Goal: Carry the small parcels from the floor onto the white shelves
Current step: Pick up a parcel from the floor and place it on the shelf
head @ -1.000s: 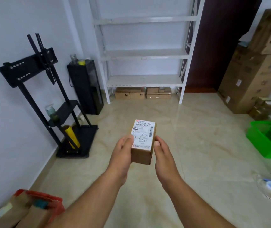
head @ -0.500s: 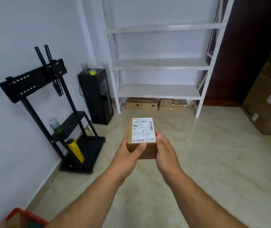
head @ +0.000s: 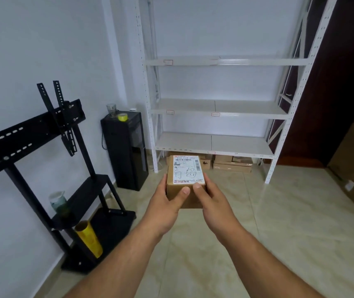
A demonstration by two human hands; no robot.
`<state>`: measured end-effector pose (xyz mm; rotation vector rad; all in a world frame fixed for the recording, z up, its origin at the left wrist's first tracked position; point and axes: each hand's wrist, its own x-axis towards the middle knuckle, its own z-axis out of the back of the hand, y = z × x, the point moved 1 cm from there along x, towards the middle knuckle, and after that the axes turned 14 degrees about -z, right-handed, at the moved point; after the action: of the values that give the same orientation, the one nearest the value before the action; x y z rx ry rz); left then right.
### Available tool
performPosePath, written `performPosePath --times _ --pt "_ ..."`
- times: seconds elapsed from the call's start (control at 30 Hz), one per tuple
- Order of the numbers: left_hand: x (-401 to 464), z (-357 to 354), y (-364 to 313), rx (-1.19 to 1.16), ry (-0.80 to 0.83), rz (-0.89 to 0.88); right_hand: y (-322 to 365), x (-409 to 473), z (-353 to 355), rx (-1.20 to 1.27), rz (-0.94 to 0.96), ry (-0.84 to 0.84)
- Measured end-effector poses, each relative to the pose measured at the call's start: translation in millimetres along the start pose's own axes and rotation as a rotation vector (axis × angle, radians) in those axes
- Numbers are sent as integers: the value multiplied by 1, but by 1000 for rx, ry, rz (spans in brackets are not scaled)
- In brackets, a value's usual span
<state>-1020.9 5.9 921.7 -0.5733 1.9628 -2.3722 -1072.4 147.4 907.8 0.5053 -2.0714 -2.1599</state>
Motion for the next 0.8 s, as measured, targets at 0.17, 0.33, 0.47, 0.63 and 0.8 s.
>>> performPosePath --times 0.17,0.33,0.47,0.63,0.8 --pt "83 5 27 2 4 -15 11 87 2 -26 34 11" --pt "181 -4 47 50 0 -45 31 184 17 -5 85 23" --pt "256 -11 52 85 -6 -63 59 257 30 -21 114 45" --pt "340 -5 63 90 -43 -70 87 341 32 -46 133 68" --pt "426 14 86 61 -34 -96 110 425 18 -68 164 62"
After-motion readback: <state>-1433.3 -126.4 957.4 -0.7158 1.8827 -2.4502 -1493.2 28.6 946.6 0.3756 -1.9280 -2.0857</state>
